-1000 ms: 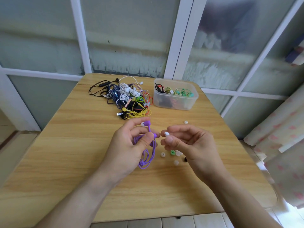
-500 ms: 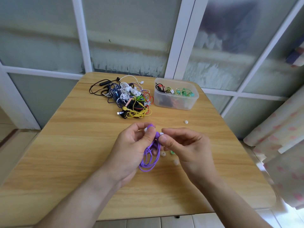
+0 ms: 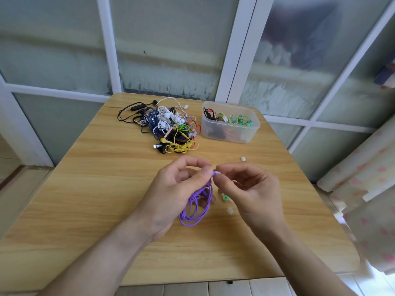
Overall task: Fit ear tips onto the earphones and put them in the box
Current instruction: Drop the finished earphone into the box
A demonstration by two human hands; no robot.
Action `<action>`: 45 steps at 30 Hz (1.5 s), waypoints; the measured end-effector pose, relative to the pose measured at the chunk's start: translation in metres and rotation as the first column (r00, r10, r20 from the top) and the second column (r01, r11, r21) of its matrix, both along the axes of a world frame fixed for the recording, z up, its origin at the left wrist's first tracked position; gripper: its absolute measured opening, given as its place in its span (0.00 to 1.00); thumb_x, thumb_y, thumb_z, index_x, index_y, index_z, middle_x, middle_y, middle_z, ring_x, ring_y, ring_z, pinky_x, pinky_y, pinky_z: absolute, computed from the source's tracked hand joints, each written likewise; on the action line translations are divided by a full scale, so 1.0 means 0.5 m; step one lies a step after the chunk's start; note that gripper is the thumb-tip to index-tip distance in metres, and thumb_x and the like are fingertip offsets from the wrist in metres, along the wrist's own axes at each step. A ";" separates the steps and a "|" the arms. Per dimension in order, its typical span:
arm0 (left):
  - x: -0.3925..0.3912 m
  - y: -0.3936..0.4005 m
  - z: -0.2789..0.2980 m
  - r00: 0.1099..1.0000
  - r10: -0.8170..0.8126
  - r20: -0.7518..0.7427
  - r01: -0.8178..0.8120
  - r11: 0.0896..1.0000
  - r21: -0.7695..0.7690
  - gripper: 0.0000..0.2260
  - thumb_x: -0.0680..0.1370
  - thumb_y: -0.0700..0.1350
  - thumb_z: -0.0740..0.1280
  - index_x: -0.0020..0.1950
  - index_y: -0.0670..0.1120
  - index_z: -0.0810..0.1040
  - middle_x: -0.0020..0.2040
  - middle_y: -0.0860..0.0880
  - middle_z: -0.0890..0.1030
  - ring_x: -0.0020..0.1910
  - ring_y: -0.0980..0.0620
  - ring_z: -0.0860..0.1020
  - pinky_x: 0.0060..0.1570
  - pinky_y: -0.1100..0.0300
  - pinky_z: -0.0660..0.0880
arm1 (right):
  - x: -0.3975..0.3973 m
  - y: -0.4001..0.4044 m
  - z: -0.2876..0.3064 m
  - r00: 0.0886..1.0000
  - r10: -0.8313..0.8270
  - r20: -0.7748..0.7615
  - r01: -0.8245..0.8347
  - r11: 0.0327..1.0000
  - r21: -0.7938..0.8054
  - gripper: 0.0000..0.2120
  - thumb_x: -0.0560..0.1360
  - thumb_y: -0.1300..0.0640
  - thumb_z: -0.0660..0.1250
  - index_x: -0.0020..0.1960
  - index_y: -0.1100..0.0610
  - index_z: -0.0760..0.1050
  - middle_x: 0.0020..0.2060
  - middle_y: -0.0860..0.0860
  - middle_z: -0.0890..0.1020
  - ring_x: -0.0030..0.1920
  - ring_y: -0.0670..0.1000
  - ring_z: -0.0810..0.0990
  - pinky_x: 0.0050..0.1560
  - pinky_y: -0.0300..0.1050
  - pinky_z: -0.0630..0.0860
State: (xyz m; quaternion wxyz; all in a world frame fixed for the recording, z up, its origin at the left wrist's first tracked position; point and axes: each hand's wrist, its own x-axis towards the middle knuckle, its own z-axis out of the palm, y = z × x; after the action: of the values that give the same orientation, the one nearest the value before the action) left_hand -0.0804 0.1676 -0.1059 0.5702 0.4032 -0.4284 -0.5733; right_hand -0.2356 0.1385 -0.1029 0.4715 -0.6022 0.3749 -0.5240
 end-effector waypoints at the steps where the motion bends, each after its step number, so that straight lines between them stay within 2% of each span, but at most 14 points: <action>1: 0.000 0.001 -0.001 1.000 -0.011 0.022 0.011 1.000 0.001 0.13 0.71 0.45 0.70 0.54 0.42 0.78 0.41 0.38 0.81 0.35 0.40 0.81 0.35 0.54 0.78 | -0.003 -0.002 0.000 1.000 0.002 -0.002 -0.002 1.000 -0.003 0.05 0.69 0.69 0.75 0.42 0.62 0.83 0.34 0.53 0.85 0.33 0.47 0.80 0.35 0.39 0.76; 6: 0.000 0.002 -0.005 0.999 -0.018 0.045 0.017 0.999 0.031 0.13 0.72 0.45 0.69 0.53 0.42 0.76 0.45 0.40 0.83 0.37 0.38 0.82 0.38 0.51 0.80 | -0.004 -0.002 0.002 1.000 0.028 0.014 -0.028 1.000 -0.002 0.08 0.65 0.63 0.76 0.43 0.63 0.83 0.35 0.54 0.85 0.33 0.48 0.81 0.36 0.38 0.77; 12: 0.000 0.001 -0.004 1.000 0.013 0.009 -0.014 0.999 0.051 0.12 0.70 0.45 0.70 0.51 0.43 0.77 0.47 0.40 0.83 0.37 0.40 0.83 0.28 0.59 0.76 | -0.004 -0.005 -0.004 0.996 0.061 0.064 -0.063 0.997 0.037 0.11 0.62 0.68 0.76 0.44 0.68 0.82 0.37 0.58 0.86 0.36 0.48 0.84 0.39 0.36 0.78; 17: 0.001 0.002 0.002 0.999 0.032 -0.015 -0.032 0.999 0.041 0.10 0.70 0.44 0.70 0.48 0.41 0.75 0.48 0.41 0.83 0.35 0.40 0.82 0.27 0.61 0.75 | -0.004 -0.002 -0.001 0.994 0.078 0.082 -0.085 0.993 0.076 0.11 0.63 0.64 0.75 0.46 0.65 0.83 0.40 0.59 0.86 0.39 0.52 0.86 0.42 0.40 0.80; 20: 0.003 0.005 0.007 0.999 0.028 -0.027 -0.027 0.998 0.051 0.08 0.71 0.41 0.70 0.47 0.40 0.75 0.47 0.43 0.83 0.32 0.43 0.82 0.26 0.63 0.74 | -0.008 -0.004 0.000 0.980 0.145 0.137 -0.167 0.971 0.171 0.09 0.67 0.62 0.72 0.47 0.63 0.83 0.43 0.61 0.86 0.42 0.58 0.86 0.47 0.47 0.82; 23: 0.004 0.007 0.008 1.000 -0.003 -0.021 0.005 0.996 0.087 0.04 0.73 0.39 0.69 0.44 0.40 0.74 0.44 0.42 0.82 0.30 0.44 0.80 0.23 0.65 0.72 | -0.009 -0.008 -0.002 0.970 0.167 0.179 -0.208 0.948 0.242 0.08 0.65 0.61 0.73 0.44 0.60 0.85 0.42 0.63 0.85 0.41 0.57 0.86 0.44 0.45 0.82; 26: 0.006 0.008 0.010 0.999 -0.032 -0.007 0.033 0.993 0.111 0.08 0.70 0.42 0.70 0.44 0.41 0.74 0.43 0.37 0.81 0.28 0.44 0.79 0.21 0.65 0.69 | -0.012 -0.010 -0.003 0.970 0.203 0.132 -0.231 0.939 0.256 0.12 0.64 0.54 0.77 0.46 0.57 0.85 0.42 0.62 0.85 0.41 0.58 0.86 0.44 0.46 0.81; 29: 0.006 0.014 0.019 0.994 -0.090 -0.064 0.098 0.985 0.142 0.06 0.72 0.39 0.68 0.45 0.39 0.72 0.35 0.37 0.78 0.23 0.48 0.77 0.20 0.67 0.67 | -0.018 -0.010 -0.005 0.968 0.240 0.077 -0.251 0.939 0.235 0.19 0.61 0.46 0.81 0.47 0.55 0.85 0.43 0.61 0.85 0.40 0.59 0.83 0.49 0.56 0.79; 32: 0.006 0.014 0.019 0.989 -0.127 -0.076 0.137 0.979 0.150 0.04 0.73 0.38 0.67 0.42 0.41 0.73 0.31 0.42 0.77 0.24 0.48 0.77 0.22 0.66 0.69 | -0.020 -0.010 -0.004 0.951 0.288 0.112 -0.307 0.922 0.235 0.17 0.62 0.48 0.81 0.46 0.57 0.85 0.41 0.60 0.85 0.39 0.57 0.84 0.48 0.54 0.80; 35: 0.012 0.009 0.009 0.991 -0.133 0.006 0.131 0.982 0.135 0.07 0.69 0.41 0.72 0.36 0.46 0.75 0.34 0.45 0.77 0.26 0.45 0.76 0.27 0.62 0.70 | -0.019 -0.010 -0.006 0.927 0.338 0.161 -0.371 0.889 0.270 0.14 0.63 0.54 0.78 0.46 0.60 0.85 0.40 0.62 0.85 0.38 0.57 0.85 0.44 0.50 0.81; 37: 0.015 0.007 0.003 0.988 -0.137 0.068 0.128 0.984 0.128 0.09 0.69 0.40 0.75 0.36 0.47 0.75 0.37 0.45 0.78 0.25 0.45 0.76 0.29 0.61 0.68 | -0.018 -0.009 -0.007 0.915 0.353 0.194 -0.400 0.856 0.327 0.16 0.61 0.54 0.80 0.45 0.60 0.85 0.38 0.61 0.85 0.37 0.55 0.85 0.42 0.46 0.81; 39: 0.014 0.007 0.002 0.987 -0.139 0.081 0.128 0.984 0.127 0.09 0.70 0.38 0.74 0.37 0.46 0.75 0.39 0.45 0.79 0.26 0.48 0.77 0.31 0.59 0.69 | -0.017 -0.009 -0.010 0.904 0.370 0.213 -0.425 0.832 0.358 0.19 0.59 0.53 0.82 0.45 0.60 0.85 0.38 0.60 0.85 0.37 0.53 0.85 0.41 0.45 0.82; 42: 0.013 0.009 0.007 0.989 -0.148 0.022 0.144 0.981 0.134 0.08 0.75 0.31 0.67 0.40 0.42 0.73 0.40 0.44 0.79 0.31 0.49 0.80 0.31 0.59 0.76 | -0.015 -0.006 -0.008 0.907 0.359 0.223 -0.420 0.823 0.383 0.12 0.60 0.57 0.78 0.42 0.60 0.86 0.35 0.59 0.84 0.34 0.51 0.84 0.38 0.44 0.82; 45: 0.010 0.012 0.011 0.986 -0.163 -0.018 0.164 0.981 0.107 0.08 0.75 0.30 0.65 0.39 0.41 0.73 0.41 0.45 0.80 0.35 0.47 0.81 0.32 0.59 0.78 | -0.017 -0.005 -0.002 0.902 0.357 0.244 -0.429 0.811 0.398 0.10 0.62 0.61 0.74 0.41 0.63 0.85 0.33 0.59 0.83 0.32 0.51 0.82 0.36 0.44 0.81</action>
State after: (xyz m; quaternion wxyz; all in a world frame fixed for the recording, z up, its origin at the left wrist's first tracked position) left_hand -0.0753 0.1737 -0.1002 0.5004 0.3941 -0.4260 -0.6425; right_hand -0.2439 0.1360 -0.1041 0.7219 -0.5003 0.3125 -0.3619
